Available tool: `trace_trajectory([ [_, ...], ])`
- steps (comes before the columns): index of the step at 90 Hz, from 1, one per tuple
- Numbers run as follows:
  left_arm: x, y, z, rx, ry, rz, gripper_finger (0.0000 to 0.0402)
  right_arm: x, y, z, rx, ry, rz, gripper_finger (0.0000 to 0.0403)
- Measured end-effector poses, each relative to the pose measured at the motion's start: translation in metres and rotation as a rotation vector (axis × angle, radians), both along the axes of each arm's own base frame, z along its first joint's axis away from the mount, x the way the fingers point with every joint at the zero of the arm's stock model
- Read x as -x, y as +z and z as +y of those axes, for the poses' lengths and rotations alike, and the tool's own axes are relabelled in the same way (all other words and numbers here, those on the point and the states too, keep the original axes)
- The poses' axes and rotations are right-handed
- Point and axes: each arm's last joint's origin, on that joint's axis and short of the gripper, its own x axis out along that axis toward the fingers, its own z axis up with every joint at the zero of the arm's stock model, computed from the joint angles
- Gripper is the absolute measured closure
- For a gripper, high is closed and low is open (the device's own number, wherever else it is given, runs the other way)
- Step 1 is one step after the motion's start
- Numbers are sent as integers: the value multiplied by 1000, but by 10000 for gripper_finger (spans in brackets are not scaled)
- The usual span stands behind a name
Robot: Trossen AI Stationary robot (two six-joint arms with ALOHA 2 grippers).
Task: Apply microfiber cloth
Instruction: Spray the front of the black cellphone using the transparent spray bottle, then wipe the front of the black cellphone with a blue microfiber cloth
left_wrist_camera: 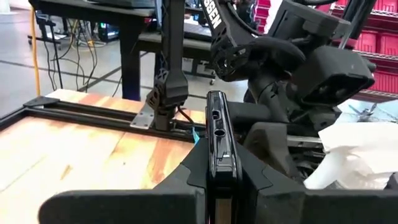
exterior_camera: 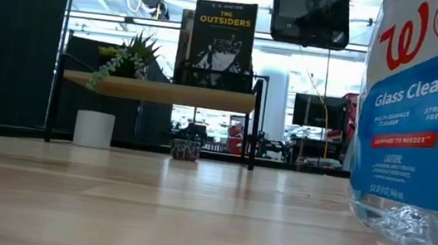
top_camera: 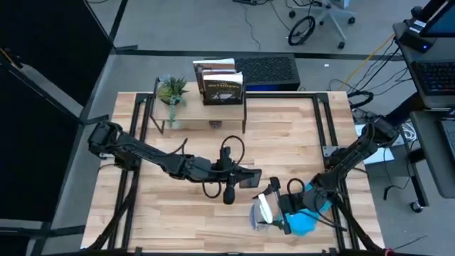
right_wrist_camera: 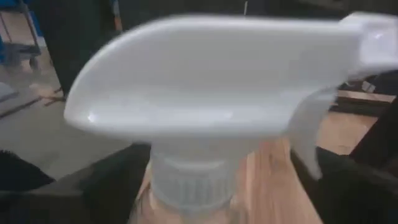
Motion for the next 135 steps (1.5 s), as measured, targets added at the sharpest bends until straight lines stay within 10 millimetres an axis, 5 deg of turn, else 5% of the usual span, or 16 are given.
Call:
trace_trajectory([
  [45, 16, 15, 7, -50, 18, 72, 388, 46, 29, -32, -146, -37, 230, 30],
  [70, 20, 4, 8, -64, 35, 193, 388, 62, 27, -42, -323, -67, 418, 30],
  [85, 24, -4, 5, -50, 37, 281, 388, 69, 13, -36, -421, -114, 577, 30],
  [101, 39, 0, -4, -52, 12, 350, 388, 58, -25, -18, -343, -196, 702, 30],
  [135, 95, 41, -6, -49, 56, 376, 388, 12, -76, -5, -340, -254, 673, 30],
])
